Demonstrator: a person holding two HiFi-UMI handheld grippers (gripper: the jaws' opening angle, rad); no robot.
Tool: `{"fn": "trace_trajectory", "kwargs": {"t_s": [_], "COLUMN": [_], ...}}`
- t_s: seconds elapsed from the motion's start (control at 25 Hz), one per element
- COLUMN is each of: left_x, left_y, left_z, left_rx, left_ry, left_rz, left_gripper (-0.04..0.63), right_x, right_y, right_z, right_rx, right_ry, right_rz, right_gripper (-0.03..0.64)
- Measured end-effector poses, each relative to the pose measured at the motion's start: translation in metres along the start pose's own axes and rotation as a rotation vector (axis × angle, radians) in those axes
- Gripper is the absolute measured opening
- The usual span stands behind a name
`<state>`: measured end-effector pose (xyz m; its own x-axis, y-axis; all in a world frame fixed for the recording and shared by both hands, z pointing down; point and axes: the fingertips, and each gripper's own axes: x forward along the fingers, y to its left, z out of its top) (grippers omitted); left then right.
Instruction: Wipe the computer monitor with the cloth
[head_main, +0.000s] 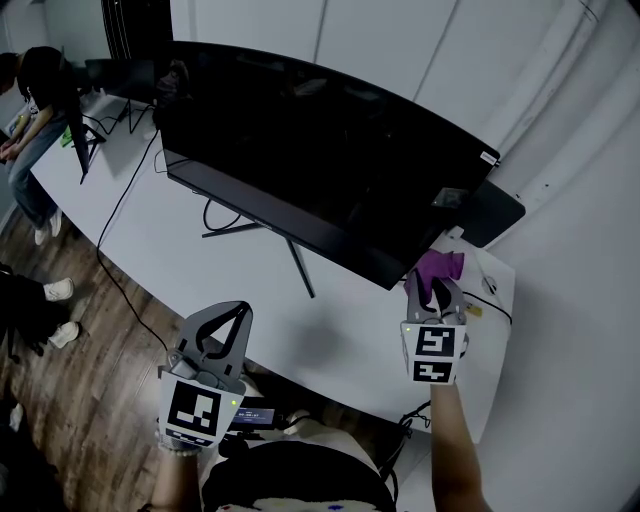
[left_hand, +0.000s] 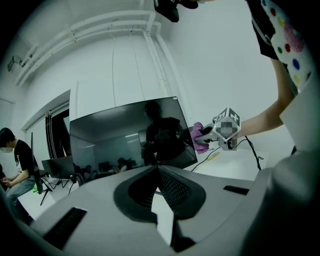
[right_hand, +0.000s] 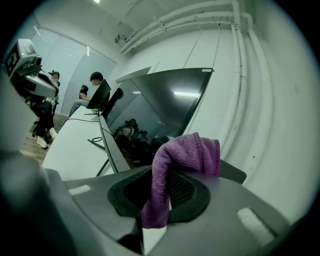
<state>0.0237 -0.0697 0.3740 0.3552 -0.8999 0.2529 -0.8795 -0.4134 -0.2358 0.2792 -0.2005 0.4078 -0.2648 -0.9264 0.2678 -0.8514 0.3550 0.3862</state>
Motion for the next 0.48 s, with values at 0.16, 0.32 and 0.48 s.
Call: {"fn": "trace_trajectory", "kwargs": {"t_s": [0.16,0.32,0.48], "left_x": [-0.002,-0.003,-0.005], "left_y": [0.004,0.009,0.014], "left_z": [-0.006,-0.010,-0.016], "left_rx": [-0.002,-0.015,-0.017], "left_ry": [0.012,0.020,0.032], "left_rz": [0.002,0.002,0.011], "left_gripper": [0.006,0.006,0.006], "right_x": [0.003,0.005,0.007], "right_y": [0.012,0.022,0.031], "right_z": [-0.017,-0.034,-0.056], "right_rx": [0.021,0.055,0.110], "right_ry": [0.040,0.084,0.132], "right_rz": [0.008,0.013,0.024], "right_gripper": [0.074,0.072,0.073]}}
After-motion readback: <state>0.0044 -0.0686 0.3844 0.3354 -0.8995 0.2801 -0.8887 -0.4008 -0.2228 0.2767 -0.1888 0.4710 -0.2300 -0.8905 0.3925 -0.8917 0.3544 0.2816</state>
